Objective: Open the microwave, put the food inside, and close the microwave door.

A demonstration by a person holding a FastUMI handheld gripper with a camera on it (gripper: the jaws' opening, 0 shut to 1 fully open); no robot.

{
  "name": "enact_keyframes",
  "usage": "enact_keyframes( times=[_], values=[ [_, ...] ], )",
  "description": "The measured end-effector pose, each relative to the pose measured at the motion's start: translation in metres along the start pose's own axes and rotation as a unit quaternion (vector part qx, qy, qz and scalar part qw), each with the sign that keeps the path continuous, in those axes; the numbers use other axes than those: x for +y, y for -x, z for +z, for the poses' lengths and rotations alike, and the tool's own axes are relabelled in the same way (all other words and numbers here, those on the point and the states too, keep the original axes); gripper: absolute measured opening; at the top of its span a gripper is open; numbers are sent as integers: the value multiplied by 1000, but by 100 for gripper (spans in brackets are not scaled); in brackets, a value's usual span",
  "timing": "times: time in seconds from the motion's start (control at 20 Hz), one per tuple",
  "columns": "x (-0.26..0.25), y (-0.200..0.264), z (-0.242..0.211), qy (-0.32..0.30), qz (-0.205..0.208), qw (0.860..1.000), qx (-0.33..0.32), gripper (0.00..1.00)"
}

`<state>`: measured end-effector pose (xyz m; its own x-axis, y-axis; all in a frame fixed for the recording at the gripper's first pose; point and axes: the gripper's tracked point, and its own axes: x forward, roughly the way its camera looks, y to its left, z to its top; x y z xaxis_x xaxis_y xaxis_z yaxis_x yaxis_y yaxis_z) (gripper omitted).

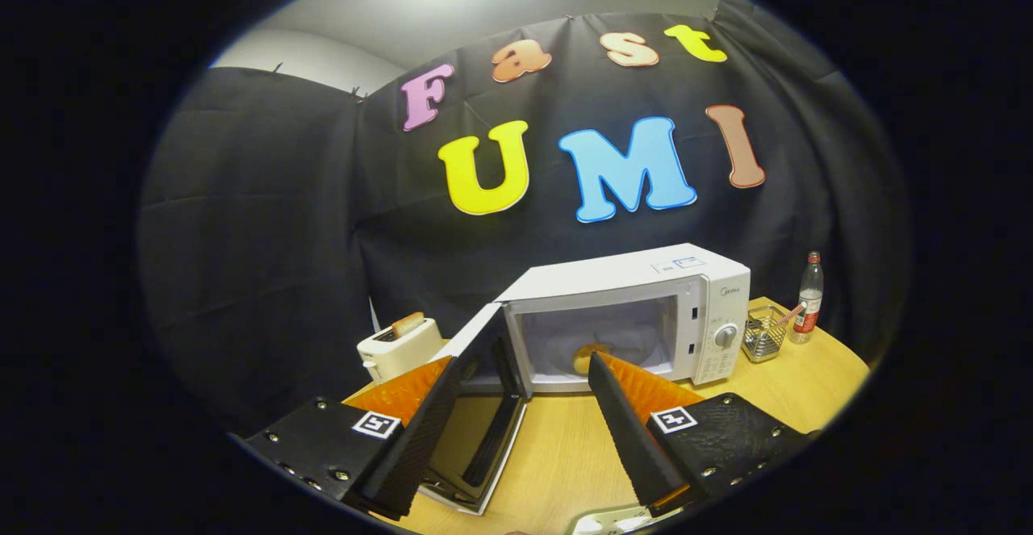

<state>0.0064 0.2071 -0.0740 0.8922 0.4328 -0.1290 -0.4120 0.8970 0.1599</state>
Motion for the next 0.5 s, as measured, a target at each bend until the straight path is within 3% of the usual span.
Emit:
enact_keyframes(
  times=[0.5],
  values=[
    [131,35,-5,23,119,993,4,97]
  ],
)
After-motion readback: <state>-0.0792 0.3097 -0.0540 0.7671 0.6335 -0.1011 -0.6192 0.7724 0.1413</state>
